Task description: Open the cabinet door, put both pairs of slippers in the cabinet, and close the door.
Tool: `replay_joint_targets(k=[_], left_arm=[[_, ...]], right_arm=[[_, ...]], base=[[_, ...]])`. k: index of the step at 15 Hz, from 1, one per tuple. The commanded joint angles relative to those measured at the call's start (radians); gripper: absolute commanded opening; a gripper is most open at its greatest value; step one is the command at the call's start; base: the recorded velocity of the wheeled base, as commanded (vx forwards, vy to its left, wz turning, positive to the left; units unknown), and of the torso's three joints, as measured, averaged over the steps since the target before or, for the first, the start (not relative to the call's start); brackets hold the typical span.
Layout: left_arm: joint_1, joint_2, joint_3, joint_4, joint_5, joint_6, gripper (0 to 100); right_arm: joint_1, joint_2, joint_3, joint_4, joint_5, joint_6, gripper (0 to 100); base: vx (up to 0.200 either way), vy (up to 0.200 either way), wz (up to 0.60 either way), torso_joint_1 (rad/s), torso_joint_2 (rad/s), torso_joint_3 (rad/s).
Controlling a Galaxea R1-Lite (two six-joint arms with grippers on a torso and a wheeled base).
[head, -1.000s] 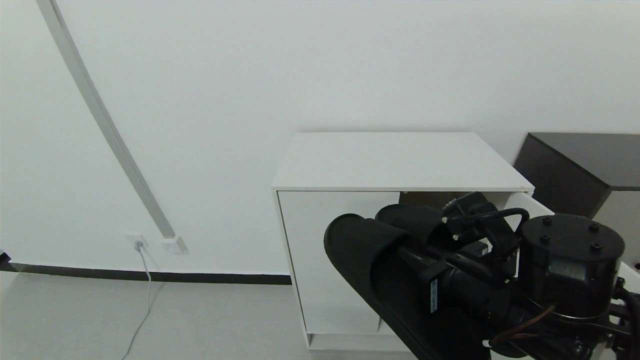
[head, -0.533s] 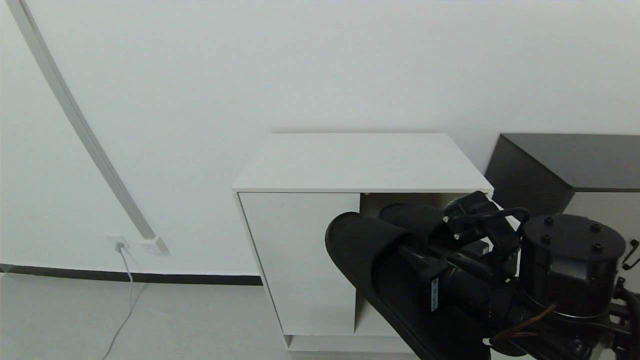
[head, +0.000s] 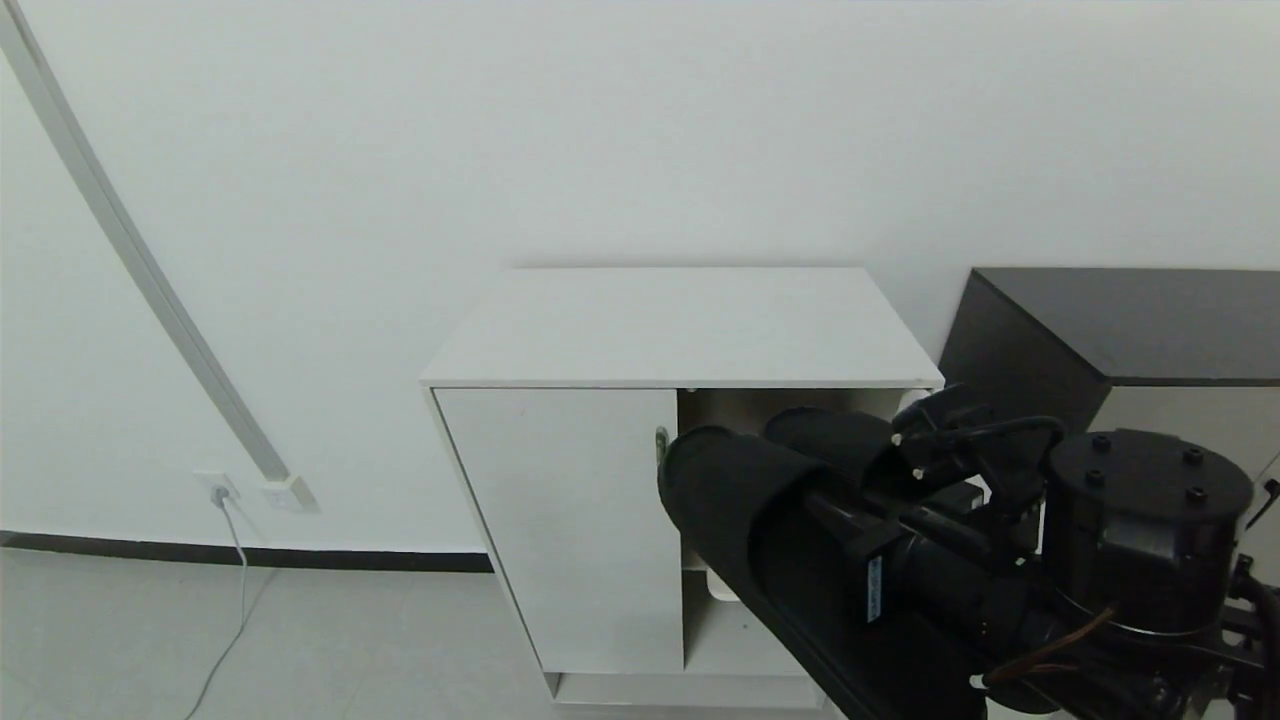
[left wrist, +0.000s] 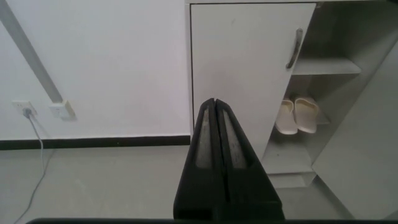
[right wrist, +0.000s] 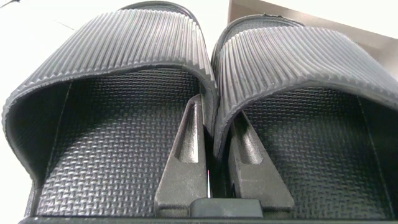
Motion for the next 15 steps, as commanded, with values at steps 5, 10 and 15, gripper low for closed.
replay_joint_targets(k=[5,10,15], left_arm=[[0.0,0.001,0.0,0.0,0.002,-0.003,0],[0.0,0.001,0.0,0.0,0.002,-0.004,0],[0.0,0.001,0.0,0.0,0.0,-0.003,0]], right_arm=[[0.001,0.007,0.007,0.0,0.001,-0.006,0],[0.0,0.003,0.014,-0.002,0.001,-0.005,0],[-0.003,0.01,0.024,-0.031,0.001,-0.006,0]], base=[[0.0,0.0,0.0,0.0,0.0,0.0],[0.0,0.0,0.0,-0.15,0.36,0.213],[0.0,0.0,0.0,-0.187,0.51,0.311]])
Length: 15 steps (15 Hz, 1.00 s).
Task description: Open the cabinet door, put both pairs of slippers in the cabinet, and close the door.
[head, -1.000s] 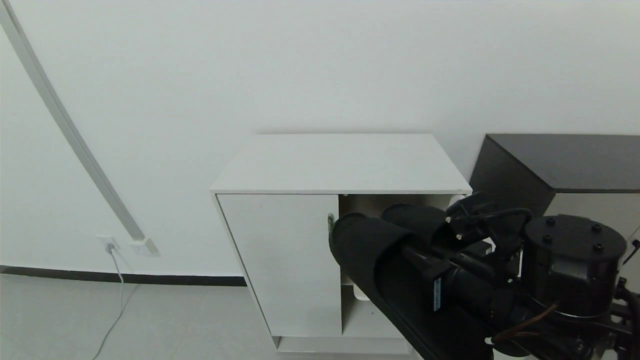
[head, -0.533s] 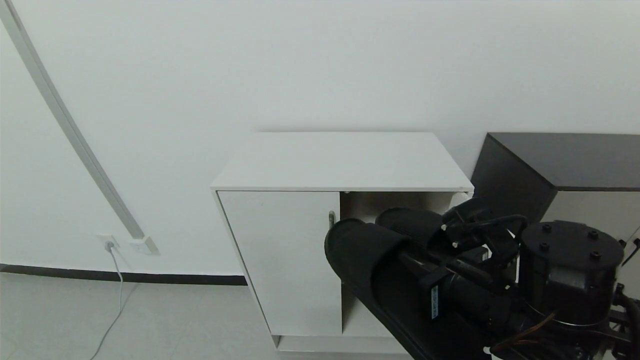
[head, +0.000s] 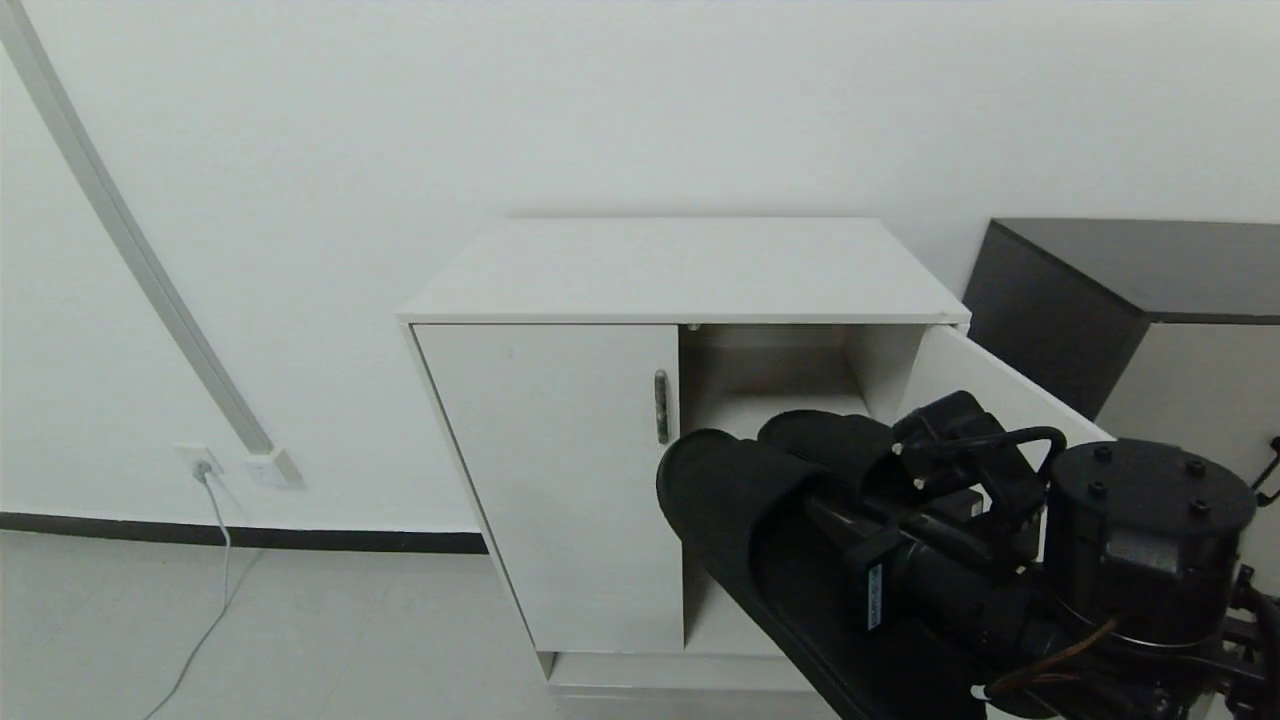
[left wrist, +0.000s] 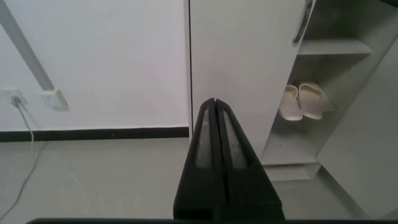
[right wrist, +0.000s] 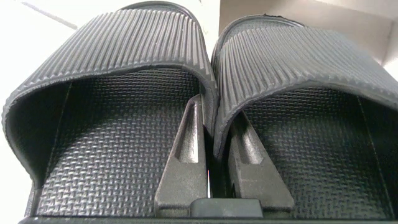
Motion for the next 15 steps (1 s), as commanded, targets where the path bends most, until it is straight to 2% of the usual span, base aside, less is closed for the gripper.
replay_joint_targets(k=[1,9,15], left_arm=[[0.0,0.001,0.0,0.0,0.0,0.0,0],[0.0,0.001,0.0,0.0,0.001,-0.001,0],[0.0,0.001,0.0,0.0,0.001,-0.001,0]], right_arm=[[0.0,0.018,0.001,-0.003,-0.001,-0.001,0],[-0.002,0.038,0.012,-0.023,-0.001,-0.001,0],[-0.003,0.028,0.018,-0.027,-0.001,-0.001,0]], base=[[0.0,0.0,0.0,-0.188,0.51,0.33],[0.0,0.0,0.0,-0.152,0.48,0.326],[0.0,0.0,0.0,-0.089,0.45,0.365]])
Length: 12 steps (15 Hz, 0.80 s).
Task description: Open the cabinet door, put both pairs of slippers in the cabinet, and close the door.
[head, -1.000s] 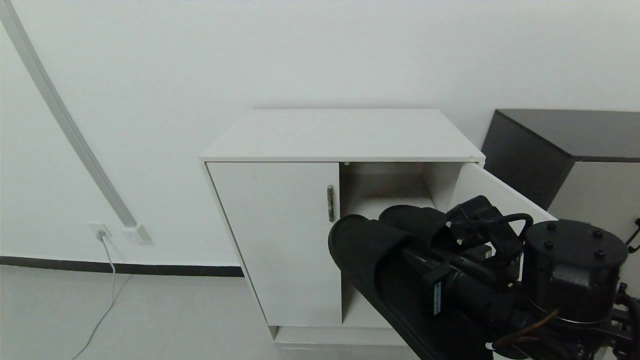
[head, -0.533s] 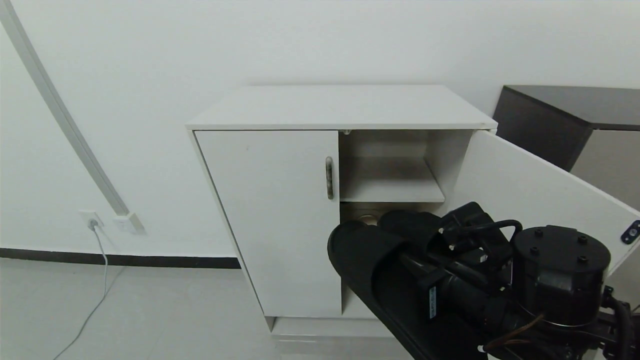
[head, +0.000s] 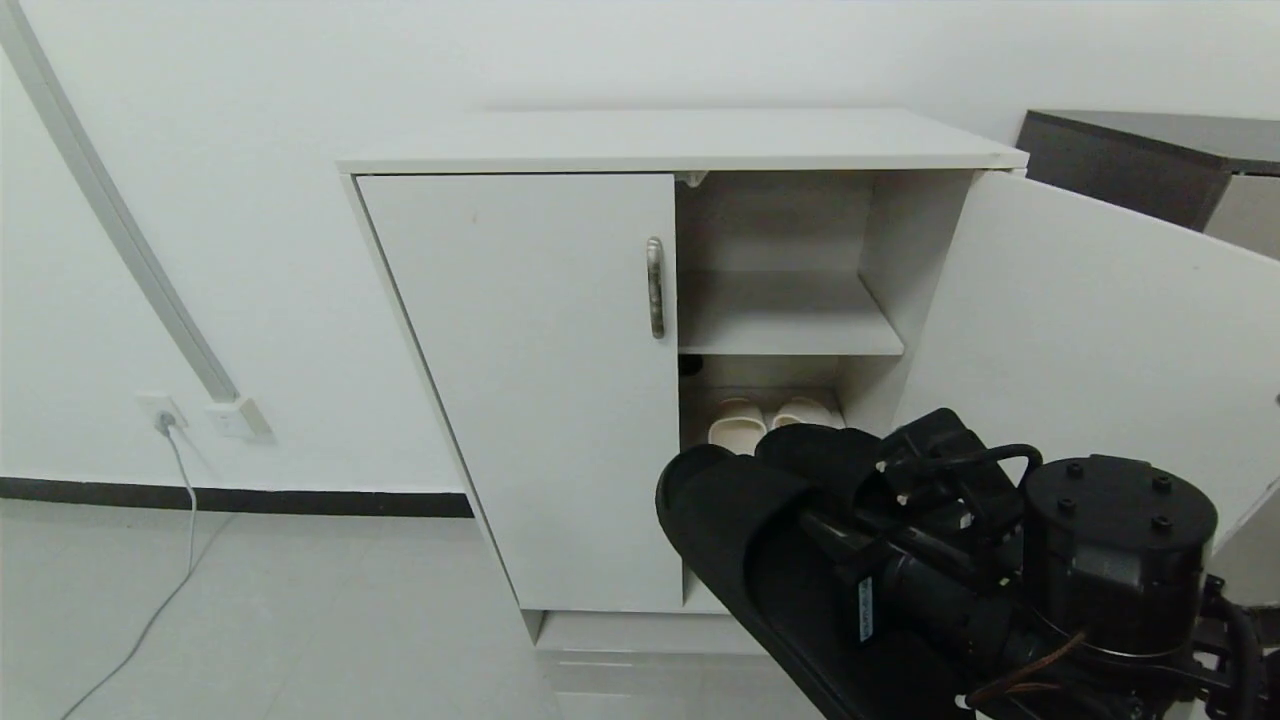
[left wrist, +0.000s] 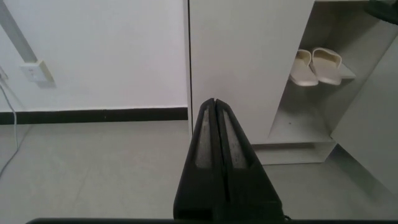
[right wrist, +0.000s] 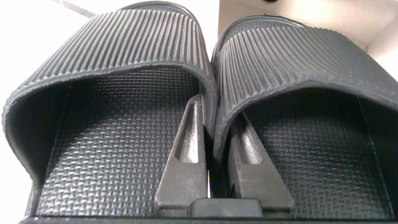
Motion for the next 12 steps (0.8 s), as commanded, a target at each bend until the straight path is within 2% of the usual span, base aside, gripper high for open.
replay_joint_targets(k=[1,3,5,6,7,9,10,12], left_arm=[[0.0,0.001,0.0,0.0,-0.001,0.001,0],[0.0,0.001,0.0,0.0,-0.001,0.001,0],[0.0,0.001,0.0,0.0,-0.001,0.001,0],[0.0,0.001,0.0,0.0,-0.001,0.003,0],[0.0,0.001,0.0,0.0,-0.005,0.023,0],[0.0,0.001,0.0,0.0,-0.007,0.018,0],[0.0,0.001,0.0,0.0,-0.002,0.006,0],[0.0,0.001,0.0,0.0,-0.002,0.006,0]], right_arm=[[0.001,-0.004,0.003,-0.004,0.0,-0.002,0],[-0.001,-0.003,0.004,-0.013,0.0,-0.019,0],[-0.001,-0.004,0.01,-0.024,-0.002,-0.019,0],[-0.001,-0.003,0.01,-0.024,-0.002,-0.021,0],[-0.001,-0.003,0.009,-0.024,-0.002,-0.021,0],[-0.004,-0.003,0.009,-0.024,-0.002,-0.021,0],[-0.019,0.003,0.009,-0.025,0.0,-0.044,0],[-0.019,0.002,0.016,-0.033,-0.003,-0.056,0]], base=[[0.0,0.0,0.0,-0.046,0.47,0.398],[0.0,0.0,0.0,-0.01,0.37,0.359],[0.0,0.0,0.0,-0.005,0.15,0.144],[0.0,0.0,0.0,-0.002,0.07,0.051],[0.0,0.0,0.0,0.0,0.0,0.0],[0.0,0.0,0.0,0.0,0.0,0.0],[0.0,0.0,0.0,0.0,0.0,0.0],[0.0,0.0,0.0,0.0,0.0,0.0]])
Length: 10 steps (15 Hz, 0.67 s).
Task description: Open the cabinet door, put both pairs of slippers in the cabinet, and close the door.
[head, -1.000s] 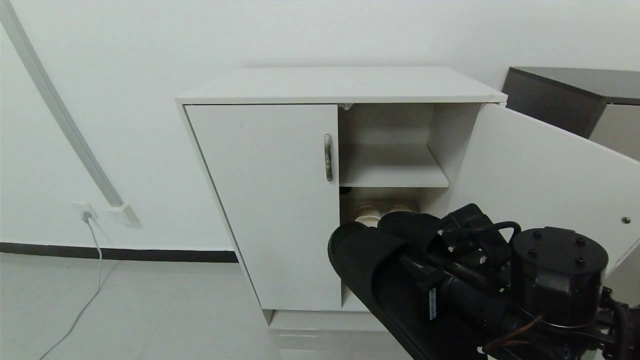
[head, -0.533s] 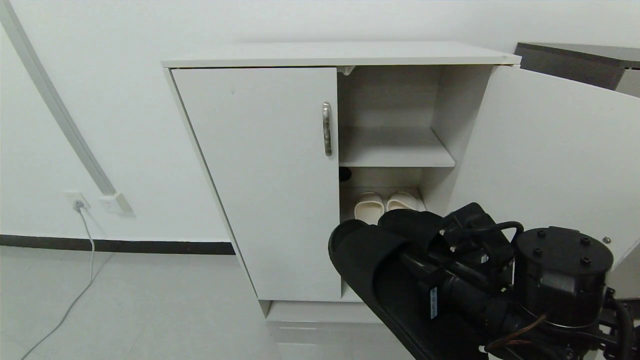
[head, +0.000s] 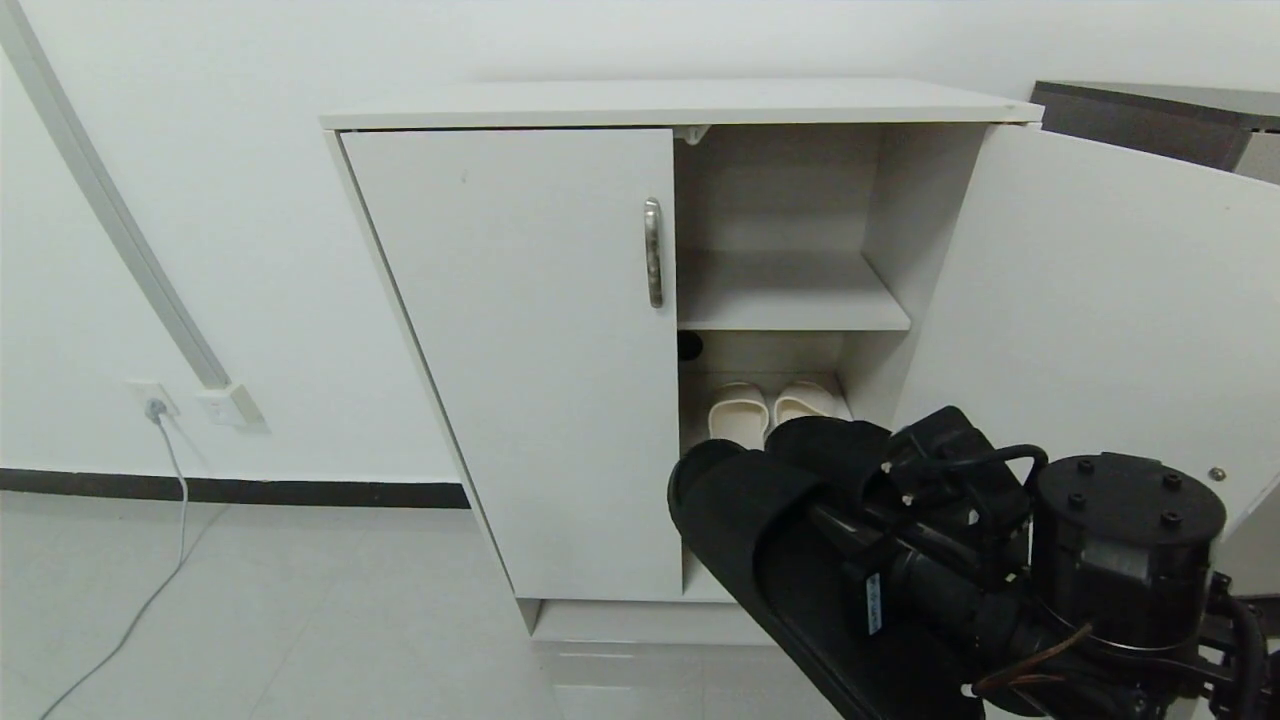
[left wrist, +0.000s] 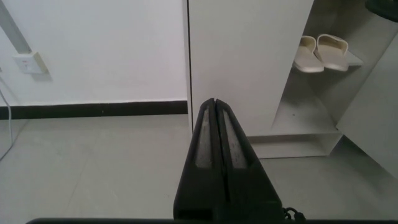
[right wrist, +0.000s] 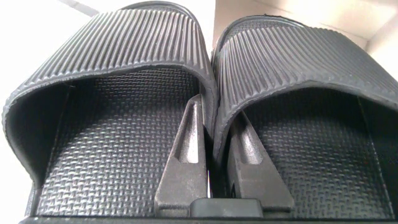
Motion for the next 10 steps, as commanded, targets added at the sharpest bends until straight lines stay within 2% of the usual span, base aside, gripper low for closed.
replay_joint_targets(k=[1,3,4,8,10], left_arm=[[0.0,0.001,0.0,0.0,0.0,0.0,0],[0.0,0.001,0.0,0.0,0.002,0.002,0],[0.0,0.001,0.0,0.0,0.002,0.003,0],[0.0,0.001,0.0,0.0,0.002,0.002,0],[0.0,0.001,0.0,0.0,0.002,0.008,0]], right_arm=[[0.02,0.003,-0.021,-0.002,-0.026,-0.001,0],[0.087,0.04,-0.128,0.026,-0.225,0.024,0],[0.107,0.061,-0.179,0.043,-0.288,0.042,0],[0.11,0.161,-0.343,0.187,-0.491,0.134,0],[0.109,0.181,-0.391,0.212,-0.523,0.152,0]], base=[[0.0,0.0,0.0,0.0,0.0,0.0],[0.0,0.0,0.0,0.0,0.0,0.0],[0.0,0.0,0.0,0.0,0.0,0.0],[0.0,0.0,0.0,0.0,0.0,0.0],[0.0,0.0,0.0,0.0,0.0,0.0]])
